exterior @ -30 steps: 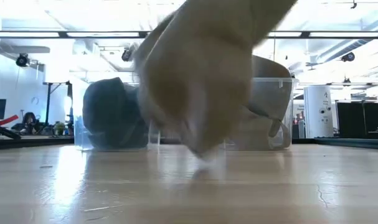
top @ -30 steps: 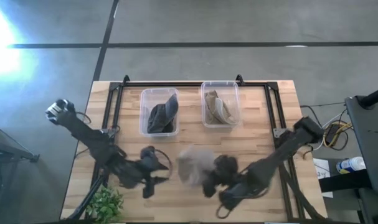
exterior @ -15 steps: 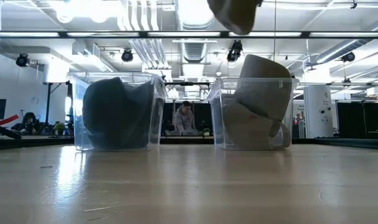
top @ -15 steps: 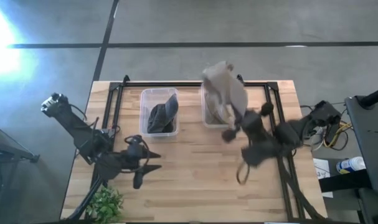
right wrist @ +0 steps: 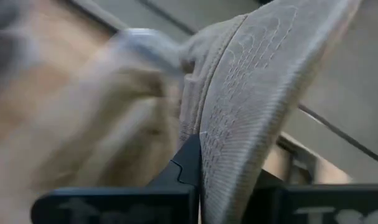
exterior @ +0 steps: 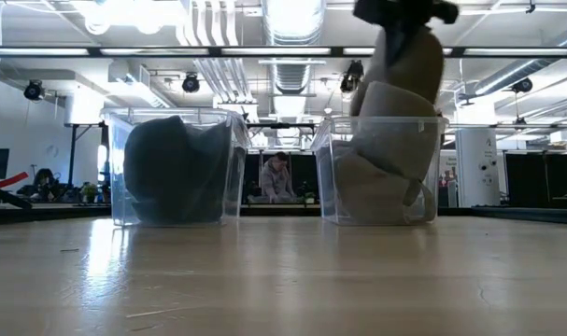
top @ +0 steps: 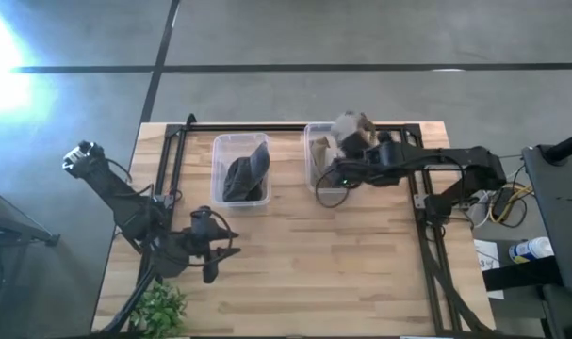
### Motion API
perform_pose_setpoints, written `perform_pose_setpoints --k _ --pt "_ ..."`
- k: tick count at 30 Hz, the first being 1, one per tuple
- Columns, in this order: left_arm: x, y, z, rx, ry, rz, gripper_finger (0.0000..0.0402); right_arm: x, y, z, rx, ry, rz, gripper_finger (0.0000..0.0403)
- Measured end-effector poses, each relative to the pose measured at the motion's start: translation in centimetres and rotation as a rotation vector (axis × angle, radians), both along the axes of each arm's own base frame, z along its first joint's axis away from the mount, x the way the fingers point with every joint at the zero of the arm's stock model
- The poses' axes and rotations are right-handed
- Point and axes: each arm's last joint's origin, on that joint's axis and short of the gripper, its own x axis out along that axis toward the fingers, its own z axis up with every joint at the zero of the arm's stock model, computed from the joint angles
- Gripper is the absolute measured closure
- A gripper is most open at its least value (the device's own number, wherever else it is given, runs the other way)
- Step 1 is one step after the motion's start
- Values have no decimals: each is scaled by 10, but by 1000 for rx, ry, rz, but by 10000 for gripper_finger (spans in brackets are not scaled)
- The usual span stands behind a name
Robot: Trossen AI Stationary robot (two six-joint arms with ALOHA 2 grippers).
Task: Pick & Place hat
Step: Put the brown cap into the right transparent bin
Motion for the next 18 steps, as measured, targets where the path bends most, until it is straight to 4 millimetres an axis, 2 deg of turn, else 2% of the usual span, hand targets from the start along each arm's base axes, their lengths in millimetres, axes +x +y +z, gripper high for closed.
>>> perform_pose_setpoints --k 4,8,11,18 --pt "-1 2 -1 29 -1 28 218 18 1 -4 74 -88 84 390" --pt "-1 2 -1 35 -5 34 218 21 -13 -16 134 -59 -4 390" --pt "-1 2 -1 22 -5 34 218 20 -26 -27 262 -71 -73 390" --pt "-1 1 -1 -11 -3 39 218 25 -48 -47 493 -202 -141 390"
